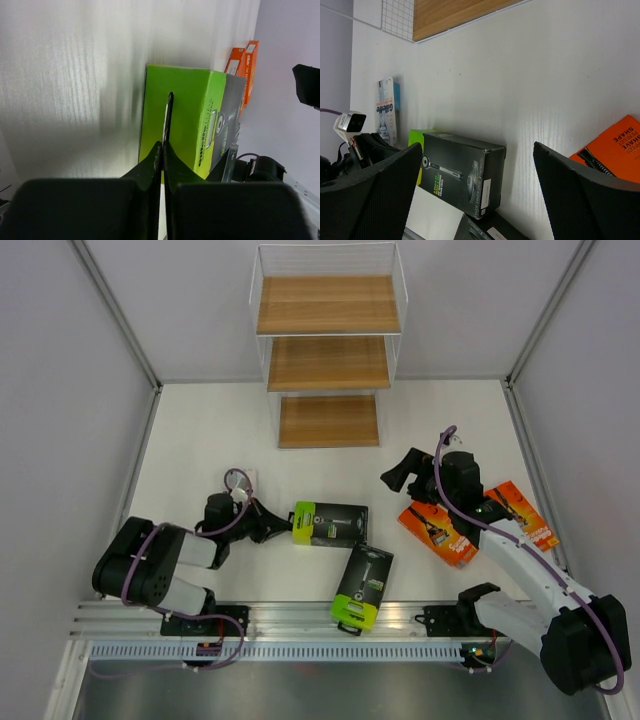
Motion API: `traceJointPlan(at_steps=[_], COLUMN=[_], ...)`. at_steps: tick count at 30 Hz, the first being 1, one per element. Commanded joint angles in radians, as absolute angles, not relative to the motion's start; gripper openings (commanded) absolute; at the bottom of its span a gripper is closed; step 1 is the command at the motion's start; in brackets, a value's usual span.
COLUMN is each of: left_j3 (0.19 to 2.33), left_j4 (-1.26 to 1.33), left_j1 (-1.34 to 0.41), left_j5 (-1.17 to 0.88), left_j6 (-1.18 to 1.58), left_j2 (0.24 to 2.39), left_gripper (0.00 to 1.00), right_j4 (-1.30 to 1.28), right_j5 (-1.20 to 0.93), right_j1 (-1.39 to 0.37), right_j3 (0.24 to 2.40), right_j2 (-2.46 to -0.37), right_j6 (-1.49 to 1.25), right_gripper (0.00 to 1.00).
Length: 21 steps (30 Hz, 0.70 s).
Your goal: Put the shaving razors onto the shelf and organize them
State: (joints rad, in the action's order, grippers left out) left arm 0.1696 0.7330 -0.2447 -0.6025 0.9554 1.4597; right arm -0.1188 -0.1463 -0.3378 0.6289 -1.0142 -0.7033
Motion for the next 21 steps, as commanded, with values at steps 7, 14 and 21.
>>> traceJointPlan(at_steps=[7, 14, 21], left_j3=[0.392, 0.767, 0.965], left_j4=[0.459, 0.006, -0.098], left_j1=[-0.250, -0.249, -0.249], left_j5=[-0.588, -0.544, -0.707], left_j6=[0.769, 0.424, 0.310], left_j2=[1.240, 1.051, 1.117], left_gripper=[0.02, 0.02, 0.02], right_j4=[-0.071, -0.045, 0.078], right_j5=[-0.183, -0.262, -0.345], right_j1=[-0.339, -0.341, -0.339], right_j3=[0.669, 0.787, 0.931], right_j2=[-1.000, -1.038, -1.127], right_j6=[-0.687, -0.516, -0.396], right_gripper=[0.98, 0.98, 0.98])
